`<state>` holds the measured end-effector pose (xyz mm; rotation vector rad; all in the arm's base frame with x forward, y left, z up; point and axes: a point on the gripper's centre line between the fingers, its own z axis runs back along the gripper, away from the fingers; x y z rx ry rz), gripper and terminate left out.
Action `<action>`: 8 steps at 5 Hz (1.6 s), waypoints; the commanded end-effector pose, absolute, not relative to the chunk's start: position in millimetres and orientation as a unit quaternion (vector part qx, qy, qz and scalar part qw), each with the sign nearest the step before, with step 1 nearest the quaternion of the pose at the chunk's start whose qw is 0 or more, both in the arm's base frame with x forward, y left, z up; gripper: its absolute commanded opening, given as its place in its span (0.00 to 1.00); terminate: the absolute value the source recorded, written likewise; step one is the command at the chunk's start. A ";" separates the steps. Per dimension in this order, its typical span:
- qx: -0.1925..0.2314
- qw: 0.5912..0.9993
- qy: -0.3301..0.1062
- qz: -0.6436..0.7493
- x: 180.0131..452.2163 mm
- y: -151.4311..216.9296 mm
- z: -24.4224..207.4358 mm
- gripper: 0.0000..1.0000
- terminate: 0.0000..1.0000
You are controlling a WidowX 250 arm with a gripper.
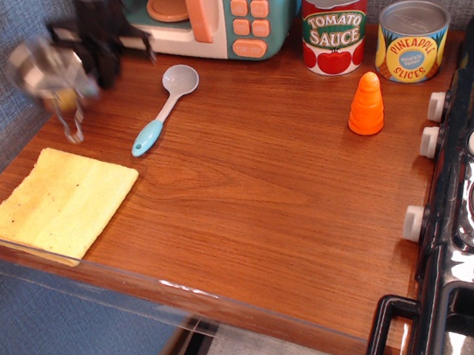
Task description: Place the pot to the right of the ladle.
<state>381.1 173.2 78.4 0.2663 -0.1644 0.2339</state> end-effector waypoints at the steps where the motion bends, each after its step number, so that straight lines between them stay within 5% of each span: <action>1: 0.097 0.987 -0.128 0.003 378.8 90.8 116.1 0.00 0.00; 4: 0.040 0.984 -0.096 -0.145 374.6 -30.9 70.0 0.00 0.00; 7: 0.052 0.992 -0.048 -0.103 386.4 1.0 30.3 0.00 0.00; 8: 0.029 0.992 -0.052 -0.115 385.5 -4.0 31.4 1.00 0.00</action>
